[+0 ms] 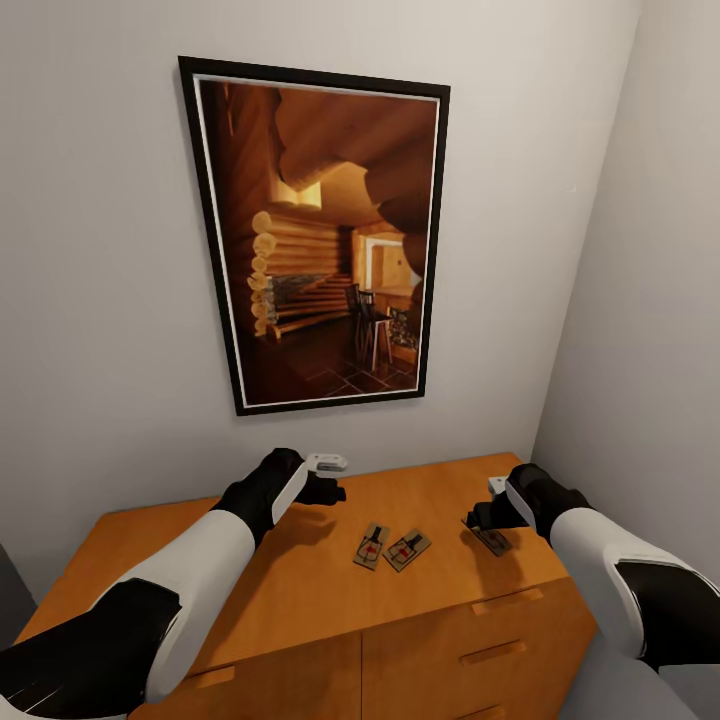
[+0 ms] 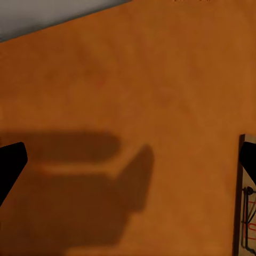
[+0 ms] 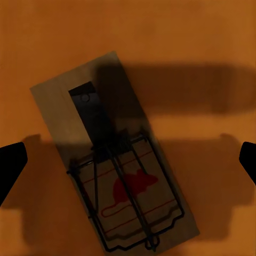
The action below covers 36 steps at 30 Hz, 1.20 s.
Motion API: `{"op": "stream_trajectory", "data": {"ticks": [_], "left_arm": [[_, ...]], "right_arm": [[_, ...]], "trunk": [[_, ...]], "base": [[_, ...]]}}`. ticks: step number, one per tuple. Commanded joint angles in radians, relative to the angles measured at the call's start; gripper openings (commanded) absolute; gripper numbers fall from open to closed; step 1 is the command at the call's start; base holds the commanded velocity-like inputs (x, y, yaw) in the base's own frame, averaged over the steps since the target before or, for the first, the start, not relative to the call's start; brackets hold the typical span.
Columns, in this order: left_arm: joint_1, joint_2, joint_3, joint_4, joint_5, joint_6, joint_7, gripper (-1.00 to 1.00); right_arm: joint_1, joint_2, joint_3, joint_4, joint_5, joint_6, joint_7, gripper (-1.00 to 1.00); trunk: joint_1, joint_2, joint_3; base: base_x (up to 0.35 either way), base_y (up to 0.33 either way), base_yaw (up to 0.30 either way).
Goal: Take the four mousetraps from the cabinet in the bathroom and place them on the bathroom floor. Make sure all four end up on the same floor surface, and ensure that at least two of them are either under or directly next to the same bathroom sink.
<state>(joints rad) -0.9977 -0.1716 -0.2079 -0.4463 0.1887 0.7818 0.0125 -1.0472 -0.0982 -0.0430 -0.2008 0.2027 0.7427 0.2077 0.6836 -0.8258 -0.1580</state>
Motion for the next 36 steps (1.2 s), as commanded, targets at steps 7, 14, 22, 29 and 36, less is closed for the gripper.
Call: {"op": "stream_trajectory", "data": {"ticks": [7,14,22,29,36], "left_arm": [[-0.001,0.002,-0.005,-0.001,0.005,0.004,0.001,1.00],[-0.001,0.003,-0.004,0.001,0.006,0.005,0.001,1.00],[-0.001,0.003,-0.003,0.001,0.006,0.005,0.001,1.00],[-0.001,0.003,-0.002,0.002,0.005,0.005,0.002,1.00],[-0.001,0.003,-0.001,0.003,0.004,0.005,0.003,1.00]], "right_arm": [[-0.001,0.000,-0.005,-0.002,0.011,0.004,0.007,1.00],[-0.001,0.000,-0.005,-0.002,0.013,0.004,0.007,1.00],[-0.001,0.000,-0.005,-0.002,0.015,0.004,0.007,1.00],[-0.001,0.000,-0.004,-0.006,0.016,0.005,0.007,1.00],[-0.001,0.000,-0.002,-0.013,0.015,0.009,0.008,1.00]], "trunk": [[0.000,-0.001,-0.002],[0.000,-0.001,-0.002],[0.000,-0.001,-0.002],[0.000,-0.001,-0.002],[0.000,-0.001,-0.002]], "base": [[0.000,0.000,0.000],[0.000,0.000,0.000],[0.000,0.000,0.000],[0.000,0.000,0.000],[0.000,0.000,0.000]]}}
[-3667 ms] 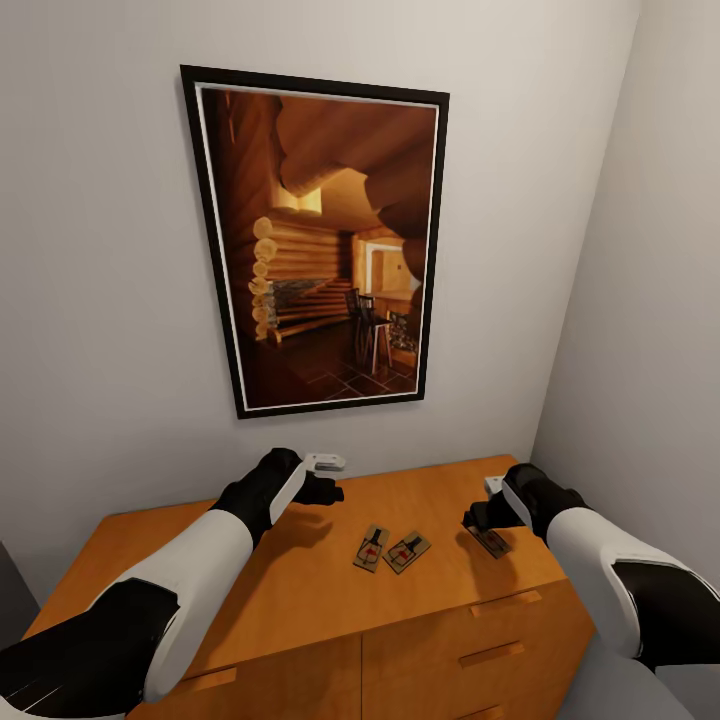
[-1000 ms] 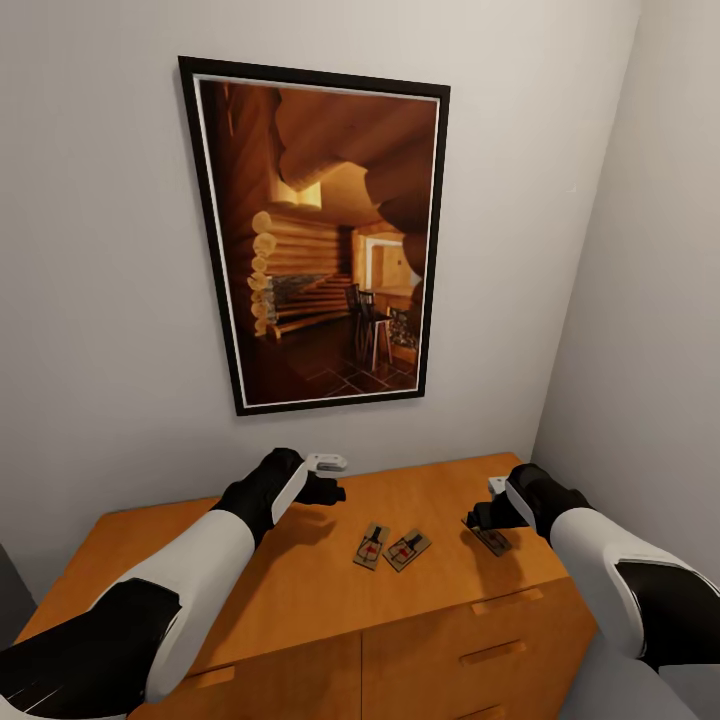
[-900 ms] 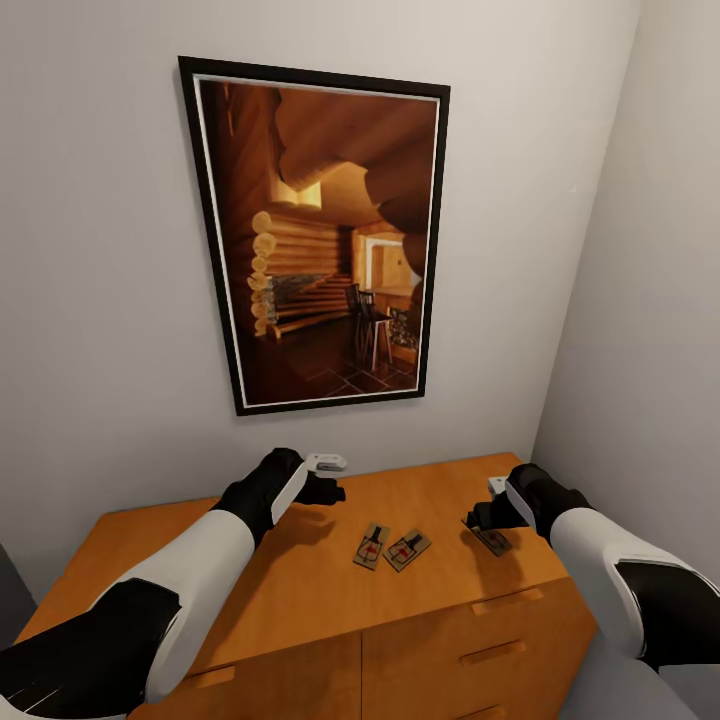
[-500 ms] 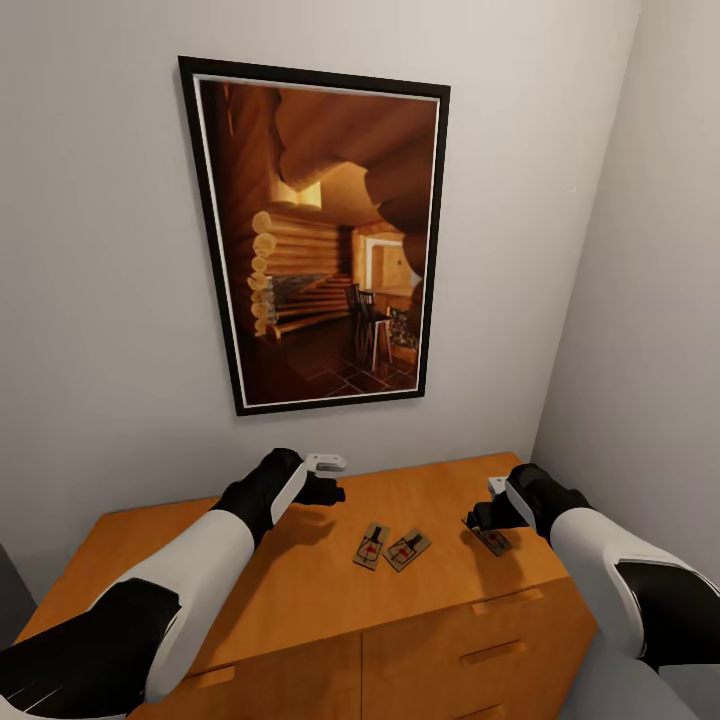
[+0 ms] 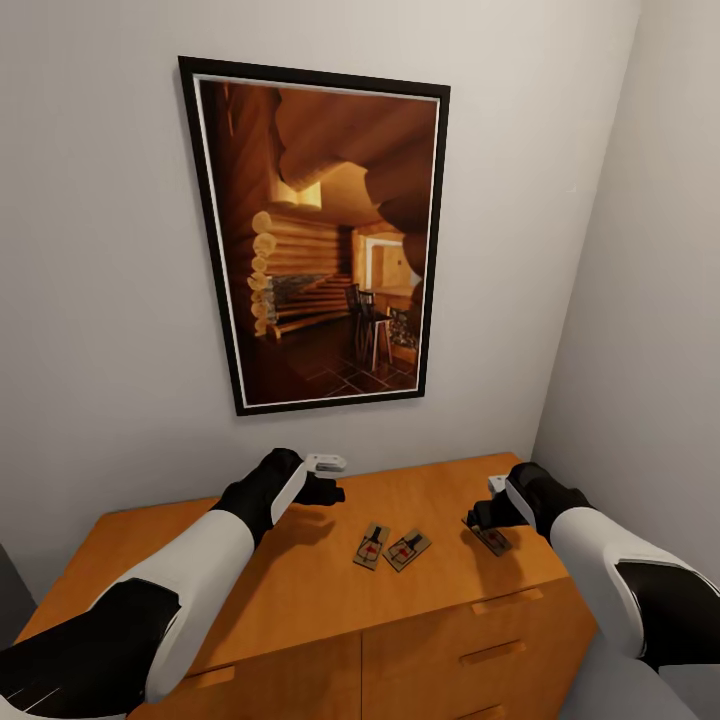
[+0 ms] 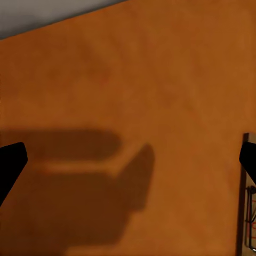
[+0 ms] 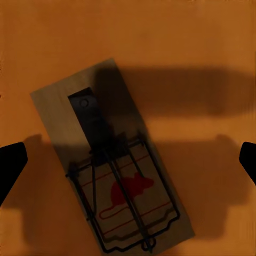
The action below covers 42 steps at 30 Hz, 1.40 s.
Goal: Take the four mousetraps from the cabinet in the bathroom and place them on the bathroom floor. Make sure all four end up on the same floor surface, and ensure that at least two of them are either under or directly next to the same bathroom sink.
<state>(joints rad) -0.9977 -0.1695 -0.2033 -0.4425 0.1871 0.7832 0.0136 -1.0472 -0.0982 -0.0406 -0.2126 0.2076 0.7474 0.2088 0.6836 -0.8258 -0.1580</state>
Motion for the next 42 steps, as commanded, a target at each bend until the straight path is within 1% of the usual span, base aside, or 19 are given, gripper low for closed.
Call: {"op": "stream_trajectory", "data": {"ticks": [1,6,9,16,21,28,42], "left_arm": [[-0.001,0.001,-0.005,-0.001,0.005,0.004,0.001,1.00],[-0.001,0.002,-0.005,-0.001,0.005,0.004,0.002,1.00],[-0.001,0.002,-0.005,-0.001,0.006,0.004,0.002,1.00],[-0.001,0.001,-0.005,0.000,0.006,0.003,0.002,1.00],[-0.001,0.001,-0.005,0.002,0.005,0.003,0.002,1.00],[-0.001,0.002,-0.005,0.006,0.005,0.004,0.003,1.00],[-0.001,0.002,-0.005,0.005,0.005,0.004,0.002,1.00]], "right_arm": [[-0.001,0.000,-0.004,-0.003,0.011,0.006,0.007,1.00],[-0.001,0.000,-0.005,-0.008,0.010,0.014,0.008,1.00],[-0.001,-0.002,-0.006,-0.020,0.010,0.033,0.009,1.00],[-0.001,-0.001,-0.005,-0.106,0.009,0.121,0.008,1.00],[-0.001,0.000,-0.005,-0.148,0.007,0.148,0.008,1.00],[-0.001,0.000,-0.007,-0.170,0.006,0.163,0.008,1.00],[-0.001,0.000,-0.007,-0.175,0.006,0.165,0.008,1.00]], "trunk": [[0.000,-0.001,-0.002],[0.000,-0.001,-0.002],[0.000,-0.001,-0.002],[0.000,-0.001,-0.002],[0.000,-0.001,-0.002],[0.000,-0.001,-0.002],[0.000,-0.001,-0.002]], "base": [[0.000,0.000,0.000],[0.000,0.000,0.000],[0.000,0.000,0.000],[0.000,0.000,0.000],[0.000,0.000,0.000],[0.000,0.000,0.000],[0.000,0.000,0.000]]}}
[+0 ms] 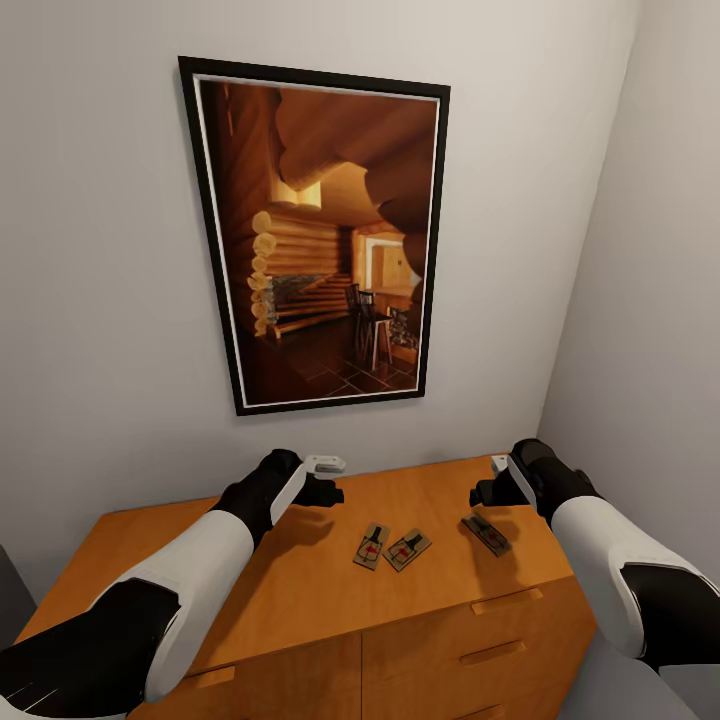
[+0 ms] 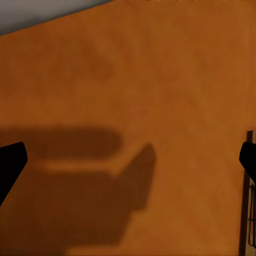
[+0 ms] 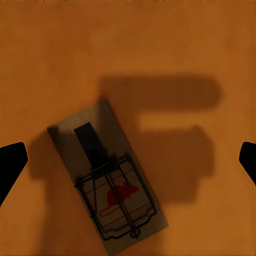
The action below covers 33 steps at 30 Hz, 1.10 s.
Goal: Take the four mousetraps from the cabinet in the bathroom and place them on the bathroom floor. Make sure all four end up on the same floor surface, and ensure that at least two of them are either under or directly next to the same bathroom sink.
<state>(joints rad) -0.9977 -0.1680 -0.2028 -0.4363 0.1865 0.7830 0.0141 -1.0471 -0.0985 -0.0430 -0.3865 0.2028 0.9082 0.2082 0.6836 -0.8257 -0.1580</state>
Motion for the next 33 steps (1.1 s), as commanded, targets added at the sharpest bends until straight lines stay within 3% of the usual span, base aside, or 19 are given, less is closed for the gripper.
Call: {"op": "stream_trajectory", "data": {"ticks": [1,33], "left_arm": [[-0.001,0.001,-0.006,-0.001,0.006,0.004,0.001,1.00],[-0.001,0.001,-0.005,-0.001,0.007,0.003,0.001,1.00]], "right_arm": [[-0.001,0.000,-0.005,-0.001,0.010,0.004,0.008,1.00],[-0.001,0.000,-0.005,-0.001,0.010,0.000,0.008,1.00]], "trunk": [[0.000,-0.001,-0.002],[0.000,-0.001,-0.002]], "base": [[0.000,0.000,0.000],[0.000,0.000,0.000]]}}
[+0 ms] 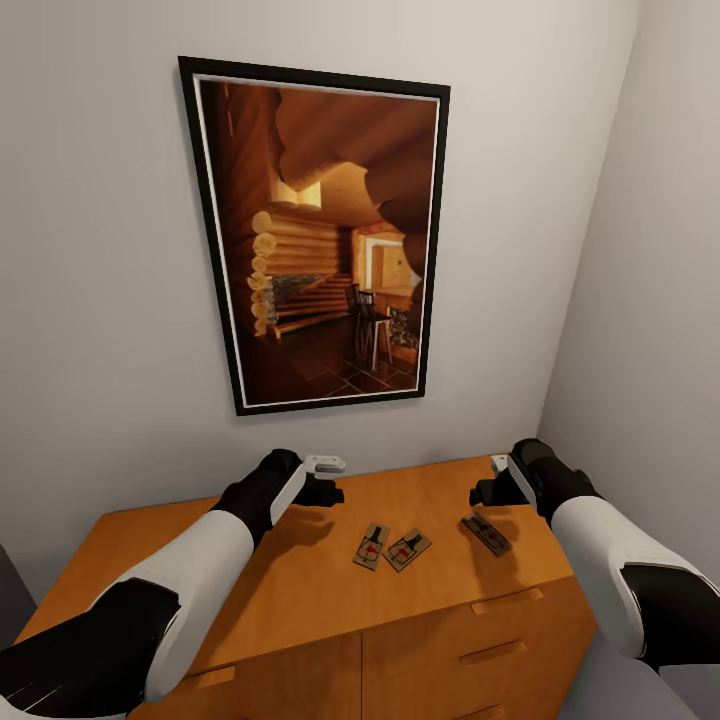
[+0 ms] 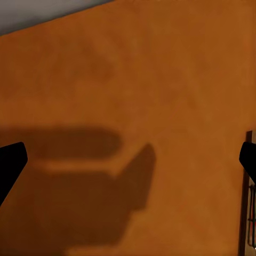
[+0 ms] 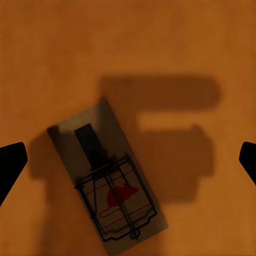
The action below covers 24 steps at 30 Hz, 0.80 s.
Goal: Take the four mousetraps from the cabinet in the bathroom and place them on the bathroom floor. Make sure all four end up on the same floor surface, and ensure that at least two of them are either under or directly next to the same bathroom sink.
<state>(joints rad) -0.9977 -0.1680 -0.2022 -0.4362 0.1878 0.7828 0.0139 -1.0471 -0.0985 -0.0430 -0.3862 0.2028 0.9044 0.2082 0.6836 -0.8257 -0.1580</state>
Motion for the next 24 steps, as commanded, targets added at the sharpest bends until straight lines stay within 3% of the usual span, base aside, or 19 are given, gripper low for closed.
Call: {"op": "stream_trajectory", "data": {"ticks": [1,11,24], "left_arm": [[-0.001,0.001,-0.006,-0.001,0.005,0.003,0.001,1.00],[-0.001,0.001,-0.006,-0.001,0.005,0.004,0.001,1.00],[-0.001,0.001,-0.006,-0.002,0.005,0.003,0.001,1.00]], "right_arm": [[-0.001,0.000,-0.005,-0.001,0.010,0.004,0.008,1.00],[-0.001,0.000,-0.005,-0.001,0.010,0.004,0.008,1.00],[-0.001,0.000,-0.005,0.000,0.010,0.004,0.008,1.00]], "trunk": [[0.000,-0.001,-0.002],[0.000,-0.001,-0.002],[0.000,-0.001,-0.002]], "base": [[0.000,0.000,0.000],[-0.018,0.000,0.000],[-0.165,0.000,0.000]]}}
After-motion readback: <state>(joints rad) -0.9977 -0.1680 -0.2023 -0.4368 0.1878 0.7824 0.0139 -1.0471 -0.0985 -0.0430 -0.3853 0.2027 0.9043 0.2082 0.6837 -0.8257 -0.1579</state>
